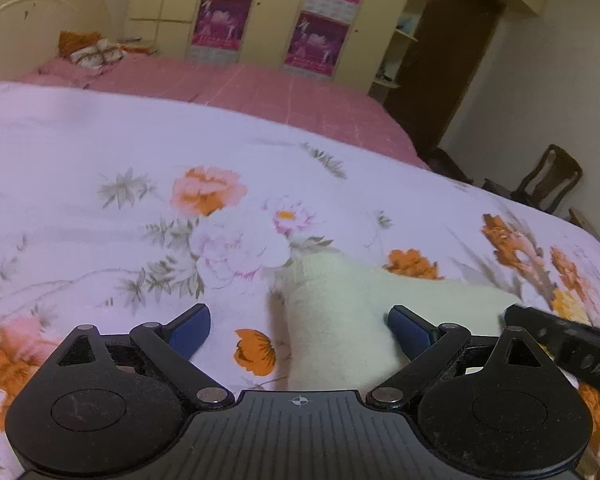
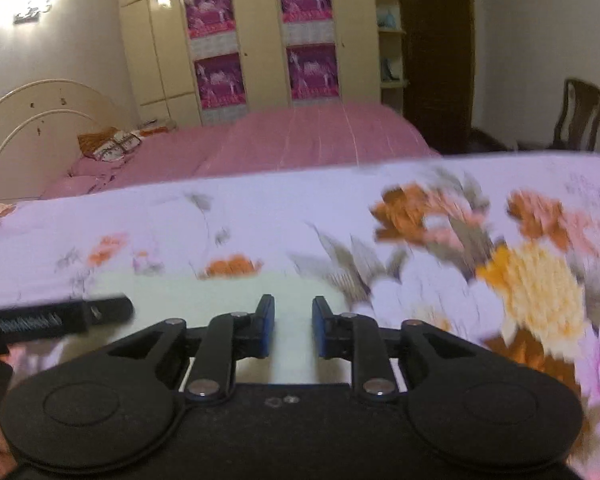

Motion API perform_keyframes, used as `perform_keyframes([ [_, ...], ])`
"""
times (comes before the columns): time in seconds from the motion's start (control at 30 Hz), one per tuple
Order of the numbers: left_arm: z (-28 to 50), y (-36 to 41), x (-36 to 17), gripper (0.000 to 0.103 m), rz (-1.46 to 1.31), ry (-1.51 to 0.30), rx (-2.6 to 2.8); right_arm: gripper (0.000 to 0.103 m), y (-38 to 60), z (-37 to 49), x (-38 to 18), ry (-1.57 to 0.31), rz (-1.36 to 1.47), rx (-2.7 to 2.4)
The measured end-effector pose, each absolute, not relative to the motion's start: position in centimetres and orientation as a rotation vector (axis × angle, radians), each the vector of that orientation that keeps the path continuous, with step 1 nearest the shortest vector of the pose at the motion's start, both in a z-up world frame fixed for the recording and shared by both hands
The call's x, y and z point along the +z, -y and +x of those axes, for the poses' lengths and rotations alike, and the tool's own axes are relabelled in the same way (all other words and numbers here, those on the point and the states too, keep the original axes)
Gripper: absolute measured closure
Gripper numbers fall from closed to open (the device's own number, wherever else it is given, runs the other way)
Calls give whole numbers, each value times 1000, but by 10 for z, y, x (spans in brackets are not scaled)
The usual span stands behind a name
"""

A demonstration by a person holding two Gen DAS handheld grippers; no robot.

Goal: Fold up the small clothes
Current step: 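Release the sweater with both grippers and hold them above it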

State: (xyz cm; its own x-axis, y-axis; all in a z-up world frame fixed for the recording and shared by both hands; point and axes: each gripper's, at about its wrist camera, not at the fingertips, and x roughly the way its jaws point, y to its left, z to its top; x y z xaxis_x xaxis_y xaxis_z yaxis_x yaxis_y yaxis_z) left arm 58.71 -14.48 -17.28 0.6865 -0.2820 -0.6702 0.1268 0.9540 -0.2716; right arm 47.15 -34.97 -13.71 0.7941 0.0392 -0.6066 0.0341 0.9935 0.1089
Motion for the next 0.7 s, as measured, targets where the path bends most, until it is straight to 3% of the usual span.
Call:
perform_keyframes([
  [0.17,585,149,-175,8,-155,-765,-248,82,347,485,-165,-683,43,-31],
  [0.53,542,149,-148,8,-116,-743,-311,78,347,432,-123,-632,122,31],
  [0.7,518,155,-152,8,-89,-763,-350,78,343,402,-129,-651,103,28],
])
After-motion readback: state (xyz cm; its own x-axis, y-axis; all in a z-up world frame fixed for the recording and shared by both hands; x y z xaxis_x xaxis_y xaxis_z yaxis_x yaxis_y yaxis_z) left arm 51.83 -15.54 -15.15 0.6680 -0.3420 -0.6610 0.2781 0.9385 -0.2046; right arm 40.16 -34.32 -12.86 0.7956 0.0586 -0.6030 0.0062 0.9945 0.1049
